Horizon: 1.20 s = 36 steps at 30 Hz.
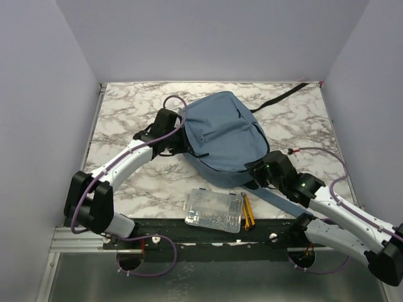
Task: Pack the student bag
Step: Zip the student bag at the center of the board, then reset both arms
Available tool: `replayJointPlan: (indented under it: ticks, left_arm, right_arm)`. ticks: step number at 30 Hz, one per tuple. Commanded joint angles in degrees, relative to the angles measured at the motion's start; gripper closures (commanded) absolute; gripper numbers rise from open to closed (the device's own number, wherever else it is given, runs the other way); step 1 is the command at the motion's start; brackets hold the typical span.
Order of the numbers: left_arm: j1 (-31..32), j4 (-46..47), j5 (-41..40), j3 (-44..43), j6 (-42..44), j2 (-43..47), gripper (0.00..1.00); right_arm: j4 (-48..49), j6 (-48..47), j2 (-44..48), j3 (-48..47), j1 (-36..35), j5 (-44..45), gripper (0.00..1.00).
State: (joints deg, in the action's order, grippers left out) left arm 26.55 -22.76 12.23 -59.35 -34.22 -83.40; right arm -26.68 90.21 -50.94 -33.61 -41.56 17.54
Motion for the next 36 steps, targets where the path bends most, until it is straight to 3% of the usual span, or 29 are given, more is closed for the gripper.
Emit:
replayJointPlan:
  ticks: [1,3,5,8,15,24,36]
  left_arm:
    - [-1.59,-0.58,1.92,0.24,3.96,7.77,0.68]
    - [-1.58,-0.50,2.89,0.81,4.77,12.38,0.53]
    - [-1.58,-0.87,4.97,0.43,5.84,16.59,0.46]
    - [-1.58,-1.03,8.44,-0.20,6.18,22.94,0.40]
    - [-1.55,0.36,12.14,-2.64,7.90,35.45,0.32]
    - [-1.50,1.45,9.61,-6.34,13.84,47.07,0.25]
    - [-1.50,2.75,7.70,-8.10,13.15,49.73,0.21]
  right_arm:
    - [-6.03,-22.15,4.52,-6.37,0.36,9.03,0.41]
    - [-6.12,-31.35,6.05,-10.07,0.34,8.61,0.27]
    - [-6.62,-40.86,6.32,-14.75,0.34,6.91,0.21]
    - [-12.13,-50.64,4.58,-23.16,0.38,6.99,0.14]
    - [-19.22,-61.00,3.67,-39.87,0.35,9.38,0.02]
    - [-17.44,-64.36,4.47,-48.56,0.36,8.57,0.01]
    - [-17.39,-62.42,8.64,-48.23,0.36,8.42,0.00]
